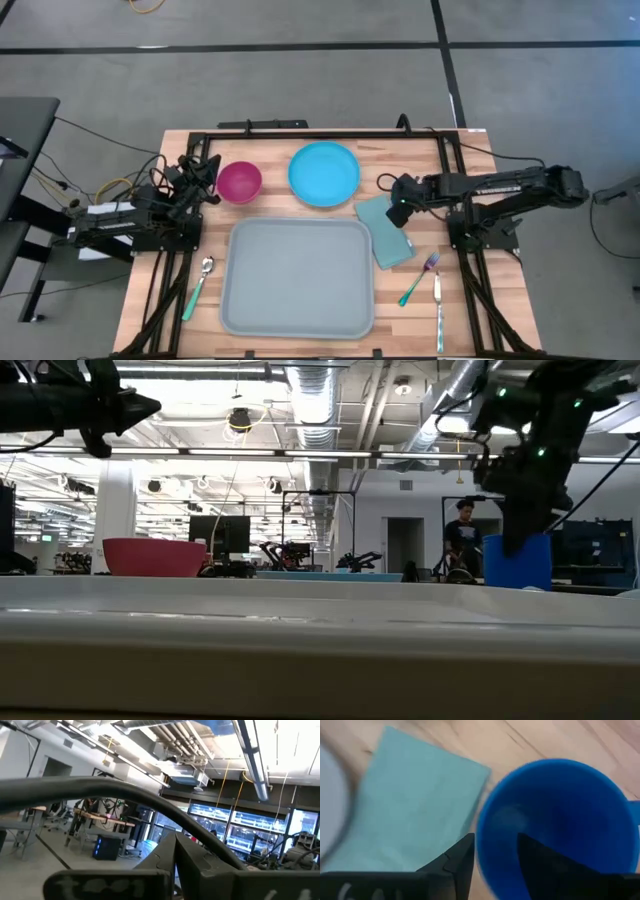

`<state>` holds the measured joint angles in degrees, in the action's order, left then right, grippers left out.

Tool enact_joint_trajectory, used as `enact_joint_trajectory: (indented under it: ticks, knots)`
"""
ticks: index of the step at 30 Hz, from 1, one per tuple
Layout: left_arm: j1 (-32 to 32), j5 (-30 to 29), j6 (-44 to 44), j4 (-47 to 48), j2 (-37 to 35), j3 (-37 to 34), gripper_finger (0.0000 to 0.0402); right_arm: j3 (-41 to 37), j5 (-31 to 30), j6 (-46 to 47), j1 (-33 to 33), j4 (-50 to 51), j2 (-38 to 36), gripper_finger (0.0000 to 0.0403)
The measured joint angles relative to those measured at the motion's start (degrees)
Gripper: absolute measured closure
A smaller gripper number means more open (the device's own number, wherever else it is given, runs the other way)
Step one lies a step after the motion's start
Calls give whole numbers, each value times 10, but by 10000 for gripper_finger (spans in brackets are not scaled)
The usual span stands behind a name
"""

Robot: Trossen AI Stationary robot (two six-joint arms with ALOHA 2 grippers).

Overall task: Set up tray
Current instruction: Put the blue mug on the gray tray

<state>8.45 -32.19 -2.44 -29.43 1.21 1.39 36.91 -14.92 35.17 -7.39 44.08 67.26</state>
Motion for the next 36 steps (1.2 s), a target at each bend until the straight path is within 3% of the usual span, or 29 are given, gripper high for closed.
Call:
enact_joint_trajectory:
  ticks: [5,12,19,26,30,36]
  knots:
    - [0,0,-20,15,0,0,401,0,-12,-30,-15,-9,34,295]
    - [0,0,-40,33,0,0,401,21,-3,-37,-14,-13,45,392]
    - [0,1,-53,35,0,0,401,122,31,-56,13,-36,44,393]
    - [0,2,-54,32,0,0,401,187,138,-258,98,-157,94,387]
    - [0,2,-54,34,-2,0,401,233,167,-333,164,-143,156,390]
    - [0,4,-55,30,5,0,401,316,166,-341,210,-38,259,396]
